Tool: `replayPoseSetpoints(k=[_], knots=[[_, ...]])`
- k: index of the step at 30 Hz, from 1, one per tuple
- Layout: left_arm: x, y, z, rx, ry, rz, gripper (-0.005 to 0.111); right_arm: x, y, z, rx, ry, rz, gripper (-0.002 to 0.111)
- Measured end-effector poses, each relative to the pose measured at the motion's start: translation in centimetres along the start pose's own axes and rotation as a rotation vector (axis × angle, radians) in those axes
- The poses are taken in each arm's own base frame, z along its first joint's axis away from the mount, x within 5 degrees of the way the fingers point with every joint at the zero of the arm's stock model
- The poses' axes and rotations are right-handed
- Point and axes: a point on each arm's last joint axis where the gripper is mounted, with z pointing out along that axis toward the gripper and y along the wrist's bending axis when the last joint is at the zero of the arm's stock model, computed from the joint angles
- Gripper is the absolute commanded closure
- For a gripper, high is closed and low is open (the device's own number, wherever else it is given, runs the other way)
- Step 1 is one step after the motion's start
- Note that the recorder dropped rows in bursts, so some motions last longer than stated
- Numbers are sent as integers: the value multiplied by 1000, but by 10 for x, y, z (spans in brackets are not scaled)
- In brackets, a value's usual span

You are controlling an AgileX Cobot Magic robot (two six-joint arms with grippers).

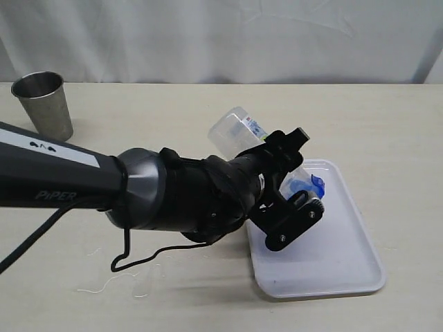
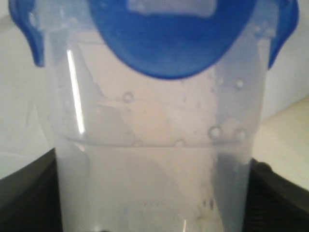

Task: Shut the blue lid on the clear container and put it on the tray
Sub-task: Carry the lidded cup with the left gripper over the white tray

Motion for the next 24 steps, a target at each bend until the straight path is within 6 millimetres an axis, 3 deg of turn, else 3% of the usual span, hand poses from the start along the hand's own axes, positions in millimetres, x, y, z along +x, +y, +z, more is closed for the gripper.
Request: replayPoseSetpoints(k=[12, 19, 24], knots=[[-23, 4, -6, -17, -137, 24, 107, 0, 0, 0, 0, 0, 0, 104], [-21, 4, -6, -18, -108, 26, 107, 0, 0, 0, 0, 0, 0, 104], [-23, 4, -6, -11, -135, -107, 107, 0, 0, 0, 0, 0, 0, 104]])
